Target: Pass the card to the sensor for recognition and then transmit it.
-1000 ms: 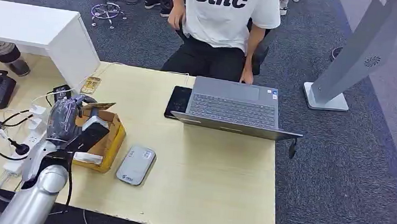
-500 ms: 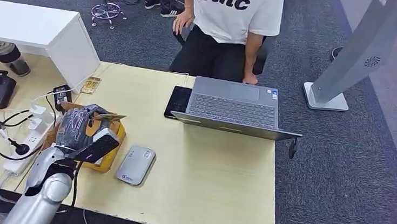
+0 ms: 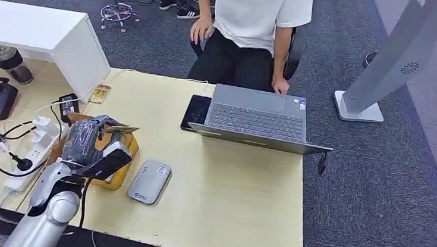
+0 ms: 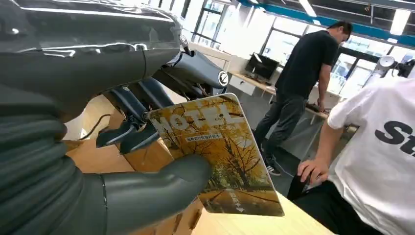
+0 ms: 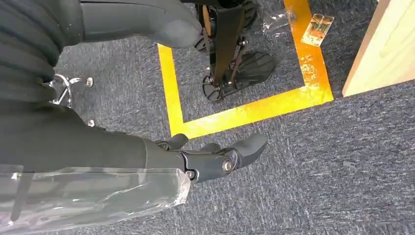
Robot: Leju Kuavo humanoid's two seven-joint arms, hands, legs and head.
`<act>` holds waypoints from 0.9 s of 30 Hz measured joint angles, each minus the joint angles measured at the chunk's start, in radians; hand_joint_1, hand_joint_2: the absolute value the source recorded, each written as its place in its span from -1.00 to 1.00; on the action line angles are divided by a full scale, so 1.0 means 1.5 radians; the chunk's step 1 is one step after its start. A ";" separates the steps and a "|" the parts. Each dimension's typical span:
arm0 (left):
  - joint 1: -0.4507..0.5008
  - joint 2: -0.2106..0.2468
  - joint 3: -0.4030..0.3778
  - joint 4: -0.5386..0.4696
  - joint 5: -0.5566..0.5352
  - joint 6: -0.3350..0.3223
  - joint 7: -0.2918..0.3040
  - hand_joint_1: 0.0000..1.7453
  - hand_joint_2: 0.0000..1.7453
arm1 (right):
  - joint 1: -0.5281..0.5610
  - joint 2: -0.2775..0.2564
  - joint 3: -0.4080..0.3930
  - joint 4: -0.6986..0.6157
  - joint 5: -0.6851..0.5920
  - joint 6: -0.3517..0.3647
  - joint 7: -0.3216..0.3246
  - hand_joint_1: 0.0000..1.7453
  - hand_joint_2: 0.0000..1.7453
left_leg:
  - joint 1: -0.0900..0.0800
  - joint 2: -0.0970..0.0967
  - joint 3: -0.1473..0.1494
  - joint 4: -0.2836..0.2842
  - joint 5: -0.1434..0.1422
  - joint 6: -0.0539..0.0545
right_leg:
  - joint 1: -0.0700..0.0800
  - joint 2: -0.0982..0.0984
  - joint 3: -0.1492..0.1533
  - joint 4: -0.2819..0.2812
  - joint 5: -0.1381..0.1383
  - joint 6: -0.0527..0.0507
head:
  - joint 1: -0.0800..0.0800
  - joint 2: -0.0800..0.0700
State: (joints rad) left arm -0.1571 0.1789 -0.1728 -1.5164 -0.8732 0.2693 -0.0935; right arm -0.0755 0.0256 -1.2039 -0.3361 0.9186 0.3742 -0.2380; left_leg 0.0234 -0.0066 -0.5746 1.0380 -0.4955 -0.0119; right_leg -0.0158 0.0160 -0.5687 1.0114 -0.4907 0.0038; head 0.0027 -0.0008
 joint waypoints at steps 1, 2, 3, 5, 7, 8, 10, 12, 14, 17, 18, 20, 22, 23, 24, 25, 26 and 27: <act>0.000 0.000 0.000 0.000 0.000 0.000 0.000 1.00 1.00 | 0.000 0.000 0.000 0.000 0.000 0.000 0.000 -1.00 1.00 | 0.000 0.000 0.000 0.000 0.000 0.000 | 0.000 0.000 0.000 0.000 0.000 0.000 | 0.000 0.000; 0.000 0.000 0.000 0.000 0.000 0.000 0.000 1.00 1.00 | 0.000 0.000 0.000 0.000 0.000 0.000 0.000 -1.00 1.00 | 0.000 0.000 0.000 0.000 0.000 0.000 | 0.000 0.000 0.000 0.000 0.000 0.000 | 0.000 0.000; 0.000 0.000 0.000 0.000 0.000 0.000 0.000 1.00 1.00 | 0.000 0.000 0.000 0.000 0.000 0.000 0.000 -1.00 1.00 | 0.000 0.000 0.000 0.000 0.000 0.000 | 0.000 0.000 0.000 0.000 0.000 0.000 | 0.000 0.000; 0.000 0.000 0.000 0.000 0.000 0.000 0.000 1.00 1.00 | 0.000 0.000 0.000 0.000 0.000 0.000 0.000 -1.00 1.00 | 0.000 0.000 0.000 0.000 0.000 0.000 | 0.000 0.000 0.000 0.000 0.000 0.000 | 0.000 0.000; 0.000 0.000 0.000 0.000 0.000 0.000 0.000 1.00 1.00 | 0.000 0.000 0.000 0.000 0.000 0.000 0.000 -1.00 1.00 | 0.000 0.000 0.000 0.000 0.000 0.000 | 0.000 0.000 0.000 0.000 0.000 0.000 | 0.000 0.000; 0.000 0.000 0.000 0.000 0.000 0.000 0.000 1.00 1.00 | 0.000 0.000 0.000 0.000 0.000 0.000 0.000 -1.00 1.00 | 0.000 0.000 0.000 0.000 0.000 0.000 | 0.000 0.000 0.000 0.000 0.000 0.000 | 0.000 0.000; 0.000 0.000 0.000 0.000 0.000 0.000 0.000 1.00 1.00 | 0.000 0.000 0.000 0.000 0.000 0.000 0.000 -1.00 1.00 | 0.000 0.000 0.000 0.000 0.000 0.000 | 0.000 0.000 0.000 0.000 0.000 0.000 | 0.000 0.000; 0.000 0.000 0.000 0.000 0.000 0.000 0.000 1.00 1.00 | 0.000 0.000 0.000 0.000 0.000 0.000 0.000 -1.00 1.00 | 0.000 0.000 0.000 0.000 0.000 0.000 | 0.000 0.000 0.000 0.000 0.000 0.000 | 0.000 0.000; 0.000 0.001 -0.001 0.000 -0.014 -0.019 0.001 1.00 1.00 | 0.000 0.000 0.000 0.000 0.002 0.000 0.001 -1.00 1.00 | 0.000 0.000 0.000 0.000 0.000 0.000 | 0.000 0.000 0.000 0.000 0.000 0.000 | 0.000 0.000; 0.000 0.008 -0.033 0.009 -0.076 -0.066 0.008 1.00 1.00 | -0.004 0.001 0.007 0.003 0.015 0.000 0.015 -1.00 1.00 | 0.000 0.000 0.000 0.000 0.000 0.000 | 0.000 0.000 0.000 0.000 0.000 0.000 | 0.000 0.000; 0.000 0.008 -0.043 0.018 -0.083 -0.060 0.009 1.00 1.00 | -0.007 0.001 0.009 0.004 0.014 0.000 0.018 -1.00 1.00 | 0.000 0.000 0.000 0.000 0.000 0.000 | 0.000 0.000 0.000 0.000 0.000 0.000 | 0.000 0.000; 0.000 0.006 -0.063 0.033 -0.091 -0.053 0.010 1.00 1.00 | -0.012 0.003 0.014 0.005 0.014 0.000 0.022 -1.00 1.00 | 0.000 0.000 0.000 0.000 0.000 0.000 | 0.000 0.000 0.000 0.000 0.000 0.000 | 0.001 0.000; -0.001 0.007 -0.071 0.043 -0.093 -0.050 0.010 1.00 1.00 | -0.013 0.003 0.018 0.005 0.014 0.000 0.022 -1.00 1.00 | 0.000 0.000 0.000 0.000 0.000 0.000 | 0.000 0.000 0.000 0.000 0.000 0.000 | 0.000 0.000; -0.001 0.008 -0.074 0.047 -0.094 -0.050 0.010 1.00 1.00 | -0.014 0.004 0.019 0.005 0.014 0.000 0.022 -1.00 1.00 | 0.000 0.000 0.000 0.000 0.000 0.000 | 0.000 0.000 0.000 0.000 0.000 0.000 | 0.000 0.000; -0.001 0.009 -0.077 0.051 -0.094 -0.050 0.010 1.00 1.00 | -0.014 0.004 0.020 0.006 0.014 0.000 0.022 -1.00 1.00 | 0.000 0.000 0.000 0.000 0.000 0.000 | 0.000 0.000 0.000 0.000 0.000 0.000 | 0.000 0.000; -0.001 0.010 -0.080 0.054 -0.094 -0.050 0.010 1.00 1.00 | -0.014 0.004 0.021 0.006 0.014 0.000 0.022 -1.00 1.00 | 0.000 0.000 0.000 0.000 0.000 0.000 | 0.000 0.000 0.000 0.000 0.000 0.000 | 0.000 0.000; -0.001 0.010 -0.081 0.057 -0.095 -0.050 0.010 1.00 1.00 | -0.015 0.005 0.021 0.006 0.014 0.000 0.022 -1.00 1.00 | 0.000 0.000 0.000 0.000 0.000 0.000 | 0.000 0.000 0.000 0.000 0.000 0.000 | 0.000 0.000; -0.001 0.010 -0.083 0.059 -0.095 -0.050 0.010 1.00 1.00 | -0.015 0.005 0.021 0.006 0.014 0.000 0.022 -1.00 1.00 | 0.000 0.000 0.000 0.000 0.000 0.000 | 0.000 0.000 0.000 0.000 0.000 0.000 | 0.000 0.000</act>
State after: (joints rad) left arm -0.1584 0.1946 -0.2968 -1.4279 -1.0151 0.1949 -0.0782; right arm -0.0979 0.0324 -1.1723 -0.3273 0.9400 0.3742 -0.2049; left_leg 0.0233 -0.0066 -0.5745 1.0380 -0.4956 -0.0119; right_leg -0.0158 0.0161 -0.5688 1.0114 -0.4908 0.0038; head 0.0027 -0.0008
